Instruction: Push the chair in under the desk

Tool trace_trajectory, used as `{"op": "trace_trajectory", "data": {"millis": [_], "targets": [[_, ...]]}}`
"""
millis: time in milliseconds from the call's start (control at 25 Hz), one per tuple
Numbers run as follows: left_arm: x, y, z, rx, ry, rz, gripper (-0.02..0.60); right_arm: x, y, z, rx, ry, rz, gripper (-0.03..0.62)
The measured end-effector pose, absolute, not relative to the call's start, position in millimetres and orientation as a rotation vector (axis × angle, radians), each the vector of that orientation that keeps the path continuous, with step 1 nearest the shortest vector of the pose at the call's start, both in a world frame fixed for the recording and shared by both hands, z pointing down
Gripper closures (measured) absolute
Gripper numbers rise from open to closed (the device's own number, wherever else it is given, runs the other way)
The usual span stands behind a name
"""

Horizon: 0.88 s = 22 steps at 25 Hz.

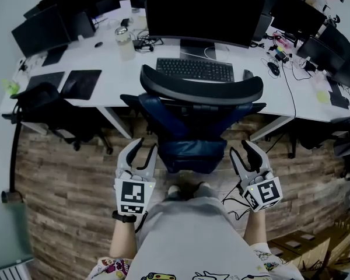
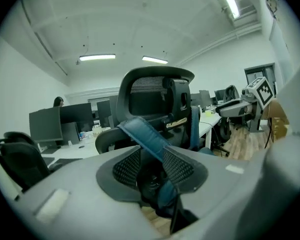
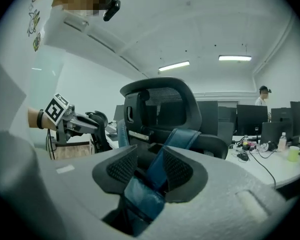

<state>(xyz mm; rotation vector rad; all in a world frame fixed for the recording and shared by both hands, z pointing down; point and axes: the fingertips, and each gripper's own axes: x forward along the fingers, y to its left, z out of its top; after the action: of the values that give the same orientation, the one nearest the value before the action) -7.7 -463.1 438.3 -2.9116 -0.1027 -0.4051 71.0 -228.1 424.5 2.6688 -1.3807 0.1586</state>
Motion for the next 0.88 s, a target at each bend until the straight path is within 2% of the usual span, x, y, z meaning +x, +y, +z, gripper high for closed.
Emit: {"op": "trace_trajectory", "data": {"millis": [280,480,560,880], "targets": [[-25.6,-448.8,464.0,-2.982,-0.137,-0.517,0.475,48.5,-233.4,452.2,2.685,-1.405,0.3,0.525],[-33.8,-442.3,470.0,-3.019,-0.135,-0.517,0.547,37.8,-236.6,461.4,2.706,-1.426,0.335,0.592],[-36.3,-440.8,470.9,-3.032,-0.139,-0.519,0.571,35.9,-237.8,462.9,2.713,-1.434,0.34,0.592],[-40.5,-435.2,477.3,-3.048,-0.177,-0.555,0.571,36.1,-237.3,464.6,2.713,-1.401,0.338,0.592]]}}
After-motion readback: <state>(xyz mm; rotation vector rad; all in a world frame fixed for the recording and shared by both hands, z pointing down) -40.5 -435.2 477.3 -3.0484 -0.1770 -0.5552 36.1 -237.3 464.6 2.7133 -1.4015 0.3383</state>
